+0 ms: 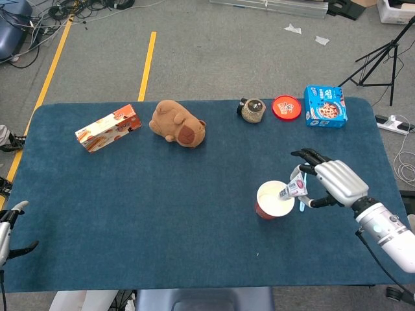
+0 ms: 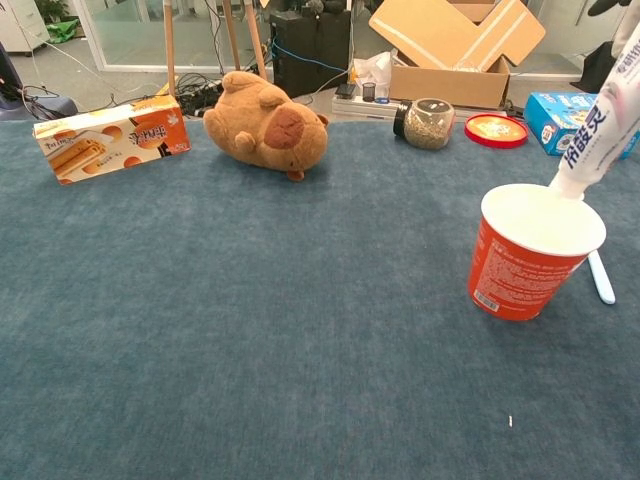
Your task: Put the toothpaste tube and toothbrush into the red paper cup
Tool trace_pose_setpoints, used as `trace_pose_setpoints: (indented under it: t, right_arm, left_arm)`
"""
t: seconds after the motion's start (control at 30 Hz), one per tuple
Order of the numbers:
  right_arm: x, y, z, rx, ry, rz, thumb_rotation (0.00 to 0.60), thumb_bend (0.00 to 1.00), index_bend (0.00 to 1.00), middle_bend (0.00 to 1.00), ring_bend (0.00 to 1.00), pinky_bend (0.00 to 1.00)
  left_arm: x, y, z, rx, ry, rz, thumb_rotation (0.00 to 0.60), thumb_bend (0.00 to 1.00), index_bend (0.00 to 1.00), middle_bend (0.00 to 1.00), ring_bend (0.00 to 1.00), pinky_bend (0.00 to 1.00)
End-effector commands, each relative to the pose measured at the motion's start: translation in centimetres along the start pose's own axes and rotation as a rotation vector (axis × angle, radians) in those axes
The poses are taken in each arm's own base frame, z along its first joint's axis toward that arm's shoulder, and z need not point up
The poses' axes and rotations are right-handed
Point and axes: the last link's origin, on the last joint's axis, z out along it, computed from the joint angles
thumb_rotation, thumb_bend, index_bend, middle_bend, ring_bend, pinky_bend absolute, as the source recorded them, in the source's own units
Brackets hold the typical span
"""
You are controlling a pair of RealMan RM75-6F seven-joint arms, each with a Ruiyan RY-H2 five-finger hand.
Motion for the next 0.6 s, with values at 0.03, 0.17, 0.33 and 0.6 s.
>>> trace_pose_setpoints:
  t: [0.03, 0.17, 0.33, 0.6]
  right_arm:
    - [-0.5, 0.2, -0.1, -0.012, -0.026, -0.014, 0.600, 0.23, 0.67, 0.13, 0.00, 0.23]
    - [-1.0, 0.5, 0.2, -0.024, -0.048, -0.026, 0.600, 0.23, 0.67, 0.13, 0.00, 0.23]
    - [-1.8, 0.8, 0.8, -0.038, -0.075, -0.047, 0.600, 0.23, 0.67, 0.13, 0.00, 0.23]
    - [-2.8, 0.8, 1.9, -0.042, -0.106, -0.075, 0.600, 0.23, 0.67, 0.13, 0.00, 0.23]
  left_arm:
    - [0.0, 0.0, 0.0, -0.001, 0.001, 0.000, 0.600, 0.00, 0.16, 0.31, 0.25, 0.22]
    - [0.0, 0.0, 0.0, -0.002, 0.002, -0.002, 0.600, 0.00, 0.16, 0.31, 0.25, 0.22]
    - [0.1, 0.0, 0.0, -0.002, 0.004, -0.005, 0.600, 0.00, 0.16, 0.31, 0.25, 0.22]
    - [0.1, 0.0, -0.1, -0.003, 0.002, -0.006, 0.600, 0.00, 0.16, 0.31, 0.25, 0.22]
